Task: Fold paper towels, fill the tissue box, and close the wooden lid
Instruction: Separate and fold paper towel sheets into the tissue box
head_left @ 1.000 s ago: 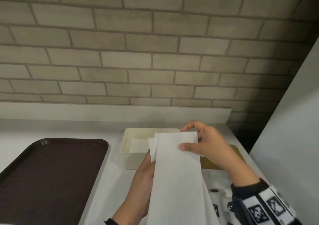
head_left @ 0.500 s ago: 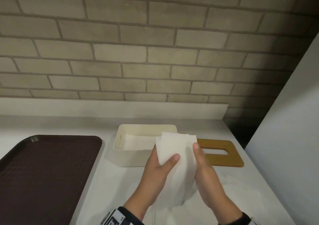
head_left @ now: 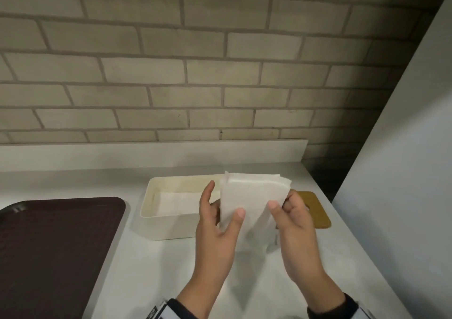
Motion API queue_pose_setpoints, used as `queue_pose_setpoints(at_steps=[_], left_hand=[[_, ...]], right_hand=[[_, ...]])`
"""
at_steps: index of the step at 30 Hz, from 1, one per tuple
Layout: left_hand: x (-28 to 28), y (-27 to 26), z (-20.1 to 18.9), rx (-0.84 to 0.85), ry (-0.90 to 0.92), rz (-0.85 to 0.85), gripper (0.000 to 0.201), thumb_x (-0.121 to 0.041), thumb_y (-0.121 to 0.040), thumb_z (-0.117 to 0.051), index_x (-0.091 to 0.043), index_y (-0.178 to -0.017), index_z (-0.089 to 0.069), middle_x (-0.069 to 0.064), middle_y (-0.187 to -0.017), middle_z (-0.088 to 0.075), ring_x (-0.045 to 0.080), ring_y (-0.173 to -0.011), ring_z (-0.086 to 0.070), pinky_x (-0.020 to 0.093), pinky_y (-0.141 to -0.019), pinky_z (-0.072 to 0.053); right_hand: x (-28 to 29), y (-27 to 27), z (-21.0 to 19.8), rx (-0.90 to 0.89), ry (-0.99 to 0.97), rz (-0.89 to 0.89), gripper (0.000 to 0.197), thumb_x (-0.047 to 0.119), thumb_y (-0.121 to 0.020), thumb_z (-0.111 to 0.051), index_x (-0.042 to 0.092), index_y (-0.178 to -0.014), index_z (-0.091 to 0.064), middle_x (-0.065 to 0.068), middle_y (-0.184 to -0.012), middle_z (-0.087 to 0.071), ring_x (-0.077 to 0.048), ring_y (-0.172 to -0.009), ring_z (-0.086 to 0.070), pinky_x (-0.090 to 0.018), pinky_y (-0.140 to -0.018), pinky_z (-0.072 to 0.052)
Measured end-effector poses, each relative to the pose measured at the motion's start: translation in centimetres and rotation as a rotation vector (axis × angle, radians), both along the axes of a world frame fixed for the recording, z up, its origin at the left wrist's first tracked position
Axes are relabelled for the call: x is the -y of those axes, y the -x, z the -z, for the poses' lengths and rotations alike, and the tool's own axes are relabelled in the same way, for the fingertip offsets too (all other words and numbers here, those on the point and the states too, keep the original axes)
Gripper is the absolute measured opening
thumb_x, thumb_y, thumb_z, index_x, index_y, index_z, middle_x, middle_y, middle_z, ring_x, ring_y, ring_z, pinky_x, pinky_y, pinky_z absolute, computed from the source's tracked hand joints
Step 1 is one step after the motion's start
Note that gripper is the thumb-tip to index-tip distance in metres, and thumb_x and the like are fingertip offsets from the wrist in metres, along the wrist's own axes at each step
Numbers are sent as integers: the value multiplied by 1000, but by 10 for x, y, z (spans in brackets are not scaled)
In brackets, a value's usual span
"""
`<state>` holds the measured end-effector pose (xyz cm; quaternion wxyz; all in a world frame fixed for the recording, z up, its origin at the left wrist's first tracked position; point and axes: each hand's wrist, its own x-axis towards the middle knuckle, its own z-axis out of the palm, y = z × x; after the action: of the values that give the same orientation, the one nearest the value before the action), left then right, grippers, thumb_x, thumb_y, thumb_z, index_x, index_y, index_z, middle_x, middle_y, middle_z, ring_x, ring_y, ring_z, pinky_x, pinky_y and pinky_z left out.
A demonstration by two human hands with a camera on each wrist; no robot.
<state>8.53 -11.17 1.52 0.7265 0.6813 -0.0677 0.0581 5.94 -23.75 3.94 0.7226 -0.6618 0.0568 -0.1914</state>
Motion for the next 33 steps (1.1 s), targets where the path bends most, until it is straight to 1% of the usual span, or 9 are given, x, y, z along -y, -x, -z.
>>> queue_pose_setpoints(at_steps=[4,7,15,19,21,24,27,30,33], left_hand=[[5,1,19,-98,10,17,44,-16,-92,-59,-35,-128,-43,-3,-115,-66,5,-99,-65,20,-81,-53],[9,2,29,-144,-23,31,41,-10,-95,-52,-40,-120,-45,-1,-116,-62,8,-99,-62,13,-76,-49],[12,-5,3,17,24,-1,36,-18,-89,-59,-37,-118,-51,-19,-102,-66,0,-95,-63,15,-80,-50],[10,-3,2,1,36,-44,20,-27,-83,-60,-28,-103,-63,-8,-97,-72,10,-94,-68,39,-88,-54],[8,-7,-6,10,70,-57,12,-18,-90,-62,-23,-100,-64,-4,-96,-73,15,-92,-69,43,-87,-55],[2,-16,-26,62,132,-43,14,-10,-91,-59,-19,-101,-63,-1,-96,-74,16,-91,-70,40,-83,-56],[-2,-20,-35,121,163,-11,12,-21,-90,-64,-20,-102,-62,-2,-97,-74,15,-92,-70,34,-80,-57],[-2,-14,-15,95,105,22,31,-36,-82,-66,-25,-110,-60,-9,-105,-72,8,-97,-68,23,-79,-55],[2,-4,19,-54,45,-4,23,-19,-90,-62,-30,-110,-60,-12,-102,-72,5,-98,-67,18,-76,-53]], right_hand=[[-4,-2,23,-57,-18,-6,17,11,-92,-54,24,-102,-60,4,-95,-72,-15,-91,-68,-29,-76,-57],[-10,-3,42,-96,34,51,23,14,-95,-52,33,-89,-62,5,-87,-68,-22,-89,-63,-37,-79,-51],[-7,-10,5,101,-33,94,19,12,-94,-50,26,-89,-61,5,-86,-67,-22,-87,-64,-39,-76,-53],[-4,-12,1,94,-147,52,12,19,-89,-54,21,-100,-60,5,-84,-70,-23,-88,-64,-43,-84,-50],[-3,-12,4,66,-156,-15,26,26,-82,-58,22,-107,-58,7,-93,-72,-18,-93,-67,-35,-84,-54],[-5,-11,6,24,-73,-64,20,14,-85,-60,21,-104,-58,8,-96,-73,-14,-93,-69,-24,-76,-57],[-7,-13,2,34,-74,-70,14,9,-92,-53,17,-100,-61,5,-95,-74,-14,-90,-70,-25,-76,-58],[-7,-14,6,59,-136,-75,14,7,-91,-52,13,-102,-60,0,-96,-74,-13,-89,-70,-27,-78,-57],[-11,-13,31,-12,-134,-27,8,11,-91,-56,10,-98,-60,-5,-94,-72,-21,-89,-68,-26,-73,-56]])
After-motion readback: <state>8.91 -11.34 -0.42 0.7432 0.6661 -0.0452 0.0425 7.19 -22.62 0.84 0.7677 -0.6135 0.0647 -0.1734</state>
